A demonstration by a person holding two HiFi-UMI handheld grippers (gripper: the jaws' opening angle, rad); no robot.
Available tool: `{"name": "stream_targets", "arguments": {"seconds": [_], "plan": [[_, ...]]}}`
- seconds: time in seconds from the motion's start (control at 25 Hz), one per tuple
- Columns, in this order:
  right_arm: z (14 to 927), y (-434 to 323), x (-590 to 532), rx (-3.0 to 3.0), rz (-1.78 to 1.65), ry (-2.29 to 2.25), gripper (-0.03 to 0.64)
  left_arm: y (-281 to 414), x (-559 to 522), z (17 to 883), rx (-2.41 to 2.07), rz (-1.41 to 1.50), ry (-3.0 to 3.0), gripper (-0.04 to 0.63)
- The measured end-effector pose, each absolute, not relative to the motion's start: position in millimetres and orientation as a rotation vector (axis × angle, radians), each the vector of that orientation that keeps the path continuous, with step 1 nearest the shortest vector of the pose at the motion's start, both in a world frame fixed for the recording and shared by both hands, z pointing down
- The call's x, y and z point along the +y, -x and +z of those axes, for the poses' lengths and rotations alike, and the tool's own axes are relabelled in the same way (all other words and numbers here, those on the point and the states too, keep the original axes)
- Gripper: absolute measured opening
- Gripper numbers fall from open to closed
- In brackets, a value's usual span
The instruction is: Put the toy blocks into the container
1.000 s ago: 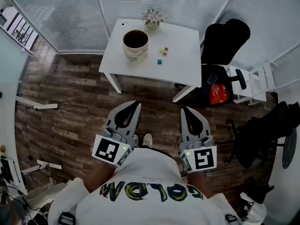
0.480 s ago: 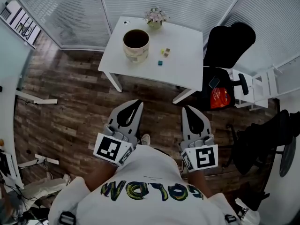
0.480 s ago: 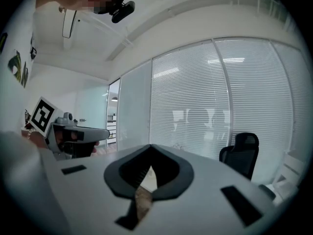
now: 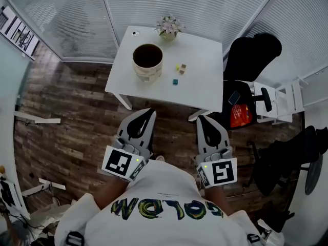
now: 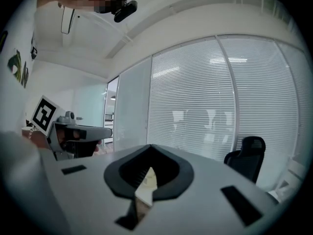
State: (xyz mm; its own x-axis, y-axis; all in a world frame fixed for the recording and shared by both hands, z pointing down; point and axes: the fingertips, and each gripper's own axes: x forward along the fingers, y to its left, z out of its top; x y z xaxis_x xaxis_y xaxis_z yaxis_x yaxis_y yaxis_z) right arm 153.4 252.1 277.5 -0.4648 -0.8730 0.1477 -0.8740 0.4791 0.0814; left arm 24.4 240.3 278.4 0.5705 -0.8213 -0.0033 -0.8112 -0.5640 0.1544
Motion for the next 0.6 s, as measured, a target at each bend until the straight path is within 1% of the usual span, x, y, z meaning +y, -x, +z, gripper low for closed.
{"name": "stream_targets", "arguments": {"seconds": [0.6], "plan": [[270,-88,64,-2.526,0.035,-1.552,0.009,38,52,272,-1.323,-0.095,-2.684,0.012]]}}
